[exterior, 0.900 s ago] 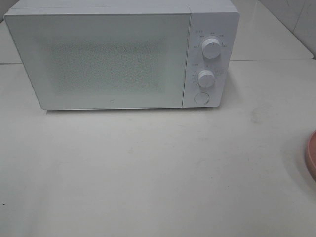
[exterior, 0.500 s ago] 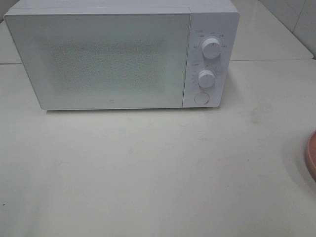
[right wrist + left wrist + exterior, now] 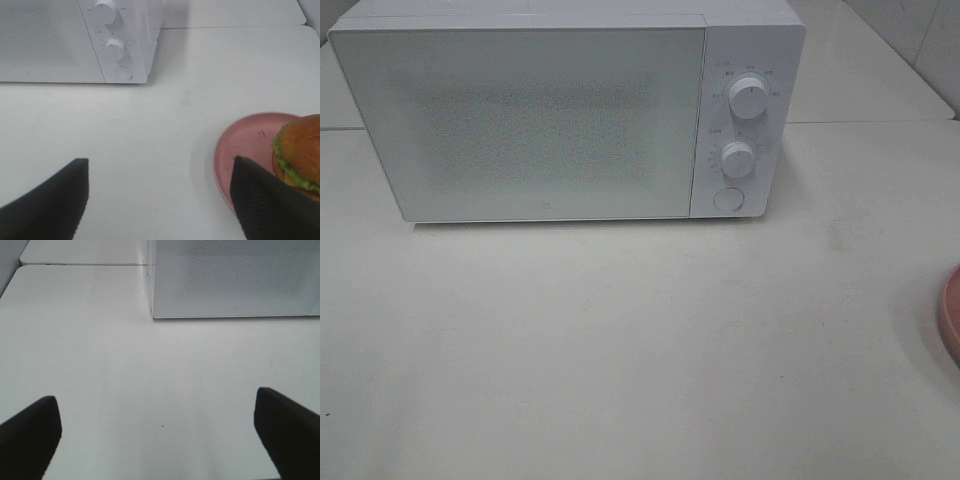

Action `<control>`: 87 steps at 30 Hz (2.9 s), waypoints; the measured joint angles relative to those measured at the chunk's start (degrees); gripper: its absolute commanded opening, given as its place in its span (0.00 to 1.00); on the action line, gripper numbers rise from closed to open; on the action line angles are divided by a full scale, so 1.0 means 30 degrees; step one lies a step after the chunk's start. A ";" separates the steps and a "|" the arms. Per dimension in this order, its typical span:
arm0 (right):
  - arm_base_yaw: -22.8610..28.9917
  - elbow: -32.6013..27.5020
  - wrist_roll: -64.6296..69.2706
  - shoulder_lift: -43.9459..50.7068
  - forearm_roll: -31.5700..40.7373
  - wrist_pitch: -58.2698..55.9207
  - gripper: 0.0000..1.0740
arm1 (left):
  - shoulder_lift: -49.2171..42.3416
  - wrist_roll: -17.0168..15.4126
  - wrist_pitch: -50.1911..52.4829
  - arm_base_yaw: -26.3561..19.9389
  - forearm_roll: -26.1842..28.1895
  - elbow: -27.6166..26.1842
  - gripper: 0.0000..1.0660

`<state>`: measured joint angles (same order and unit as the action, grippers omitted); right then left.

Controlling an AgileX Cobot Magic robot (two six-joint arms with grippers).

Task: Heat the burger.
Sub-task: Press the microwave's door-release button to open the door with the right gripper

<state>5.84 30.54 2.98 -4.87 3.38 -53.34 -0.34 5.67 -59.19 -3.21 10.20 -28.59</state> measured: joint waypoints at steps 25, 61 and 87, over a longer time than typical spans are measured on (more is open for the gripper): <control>0.0000 -0.2540 -0.0019 -0.5367 -0.0019 0.7047 0.70 | 0.0000 0.0000 0.0000 0.0000 0.0000 0.0000 0.94; 0.0000 -0.4202 -0.0019 -1.7838 -0.0019 2.2345 0.70 | 0.0000 0.0057 0.0000 0.0000 0.0000 0.0000 0.94; 0.3953 -0.4221 -0.2196 -2.7750 0.4221 3.5982 0.70 | 0.0000 0.0057 0.0000 0.0000 0.0000 0.0000 0.94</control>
<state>17.70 17.88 -3.61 -88.12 16.04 54.60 -0.34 5.84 -59.19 -3.21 10.20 -28.59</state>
